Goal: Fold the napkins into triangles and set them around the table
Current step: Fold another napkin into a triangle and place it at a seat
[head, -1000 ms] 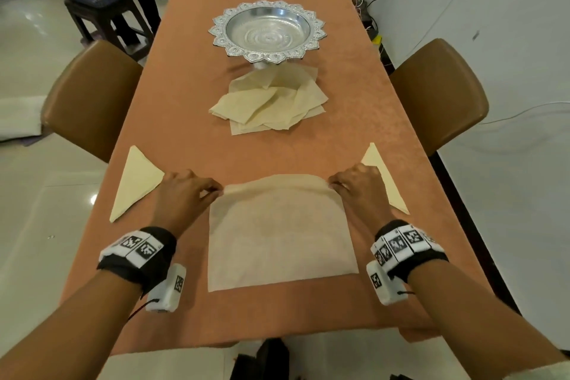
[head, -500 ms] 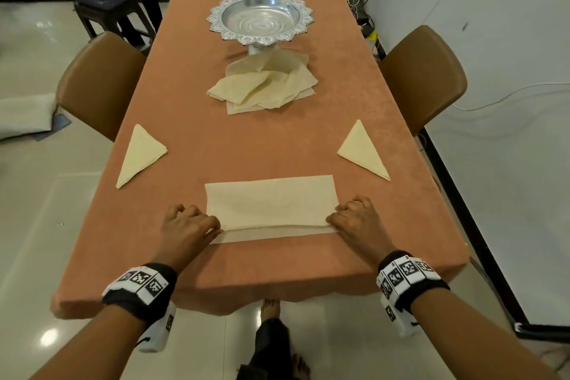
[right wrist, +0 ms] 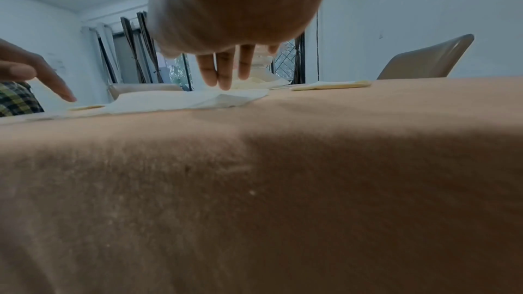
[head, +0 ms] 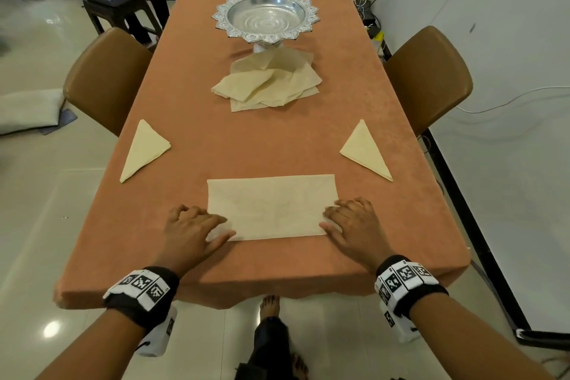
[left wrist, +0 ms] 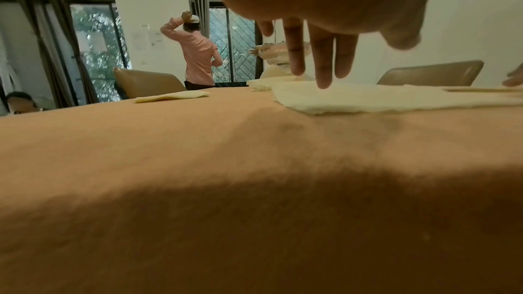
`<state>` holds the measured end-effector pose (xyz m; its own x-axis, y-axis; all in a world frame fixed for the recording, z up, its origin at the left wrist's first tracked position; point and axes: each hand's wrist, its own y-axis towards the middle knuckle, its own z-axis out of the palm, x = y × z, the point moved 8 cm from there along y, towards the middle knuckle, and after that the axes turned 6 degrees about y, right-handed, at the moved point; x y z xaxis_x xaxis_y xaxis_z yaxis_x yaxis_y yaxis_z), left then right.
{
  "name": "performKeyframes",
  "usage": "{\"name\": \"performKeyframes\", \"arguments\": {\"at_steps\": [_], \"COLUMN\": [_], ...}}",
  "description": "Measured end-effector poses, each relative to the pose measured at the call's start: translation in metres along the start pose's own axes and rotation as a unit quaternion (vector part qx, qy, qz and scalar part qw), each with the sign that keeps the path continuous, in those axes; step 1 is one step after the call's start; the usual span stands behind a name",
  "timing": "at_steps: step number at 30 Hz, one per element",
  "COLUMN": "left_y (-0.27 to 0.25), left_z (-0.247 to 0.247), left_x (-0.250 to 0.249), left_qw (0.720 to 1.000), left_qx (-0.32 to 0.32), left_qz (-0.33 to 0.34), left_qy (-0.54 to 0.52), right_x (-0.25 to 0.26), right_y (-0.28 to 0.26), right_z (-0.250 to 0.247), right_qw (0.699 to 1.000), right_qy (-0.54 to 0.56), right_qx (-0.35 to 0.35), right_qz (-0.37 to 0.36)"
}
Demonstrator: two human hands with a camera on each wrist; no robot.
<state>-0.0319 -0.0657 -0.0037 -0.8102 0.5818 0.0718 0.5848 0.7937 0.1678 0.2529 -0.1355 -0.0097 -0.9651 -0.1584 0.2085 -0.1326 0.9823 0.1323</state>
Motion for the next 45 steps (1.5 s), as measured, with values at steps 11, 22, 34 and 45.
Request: {"name": "performKeyframes", "arguments": {"at_steps": [11,22,34,45], "left_y": [0.047,0.085,0.1,-0.027], "left_z": [0.085,0.056,0.05,0.027], "left_x": [-0.033,0.046,0.077,0.023], "left_qw": [0.95,0.968,0.934,0.962], "left_qx": [0.29,0.168,0.209,0.12], "left_qz": [-0.088,-0.161,-0.2,-0.211], "left_qy": [-0.072,-0.096,-0.212,-0.123], "right_x": [0.019,-0.037,-0.068,-0.047], "right_y": [0.052,0.098,0.105,-0.01], "right_z": [0.076,0.023,0.018,0.008], "right_qw": [0.969,0.981,0.934,0.954], "right_qy": [0.041,0.071,0.245,0.213], "right_qx": [0.232,0.083,0.133,0.062], "right_qz": [0.079,0.16,0.222,0.203]}}
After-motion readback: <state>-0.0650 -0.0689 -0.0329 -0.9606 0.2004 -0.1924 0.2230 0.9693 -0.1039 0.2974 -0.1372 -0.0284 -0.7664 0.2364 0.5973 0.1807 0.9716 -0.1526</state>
